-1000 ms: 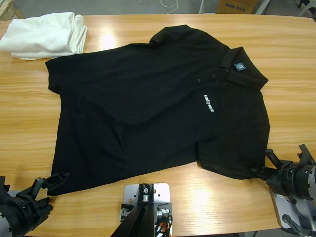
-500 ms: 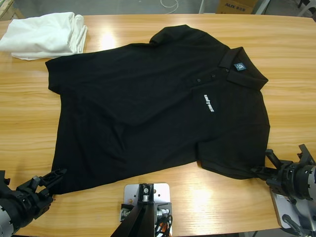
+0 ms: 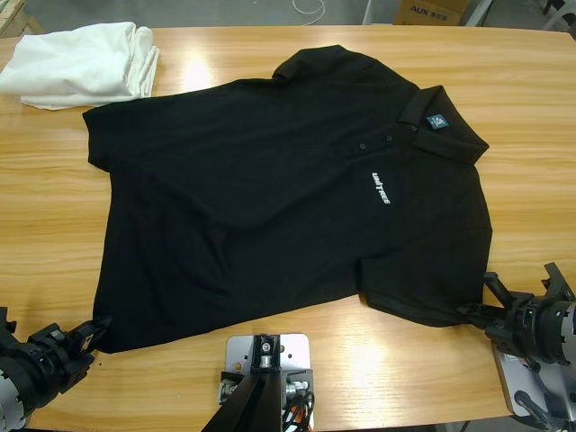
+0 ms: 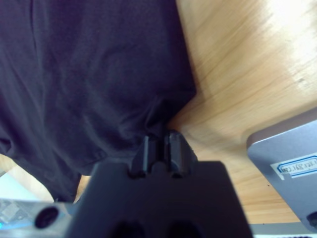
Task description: Fold clothes
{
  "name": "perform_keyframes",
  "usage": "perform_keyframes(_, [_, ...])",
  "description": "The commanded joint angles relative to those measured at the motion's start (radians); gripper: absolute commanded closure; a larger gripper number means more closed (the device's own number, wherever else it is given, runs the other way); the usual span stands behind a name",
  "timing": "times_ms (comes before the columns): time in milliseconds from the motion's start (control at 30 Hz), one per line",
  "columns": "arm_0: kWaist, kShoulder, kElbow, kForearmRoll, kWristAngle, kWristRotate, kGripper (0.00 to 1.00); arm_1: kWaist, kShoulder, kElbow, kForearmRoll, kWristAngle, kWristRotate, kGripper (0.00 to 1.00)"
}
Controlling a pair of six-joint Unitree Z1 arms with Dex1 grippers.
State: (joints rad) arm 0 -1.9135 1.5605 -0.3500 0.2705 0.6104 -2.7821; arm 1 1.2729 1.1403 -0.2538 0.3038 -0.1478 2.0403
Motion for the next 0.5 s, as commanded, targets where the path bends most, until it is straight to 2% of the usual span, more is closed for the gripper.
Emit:
perform_keyframes(33, [0.008,0.006,0.028,-0.037,-0.003,-0.074,1.0,0.01,-0.032,0.031,-0.011,0.013,-0.017,1.0])
perform_keyframes(233, [0.008,-0.13,-0.022,0.036,-0.006,-0.02,1.0,0.01,-0.091,0.023,0.023,0.004,-0.019,1.0])
perform_keyframes(400, [-0.002,-0.3,-0.193,0.345,-0.028,0.009,1.0,0.01,-0.142,-0.015,0.158,-0.003,-0.02,1.0])
perform_keyframes(500, [-0.004,-0.334,-0.243,0.435,-0.049,0.009,1.0,0.01,-0.159,-0.041,0.198,-0.003,-0.028,1.0])
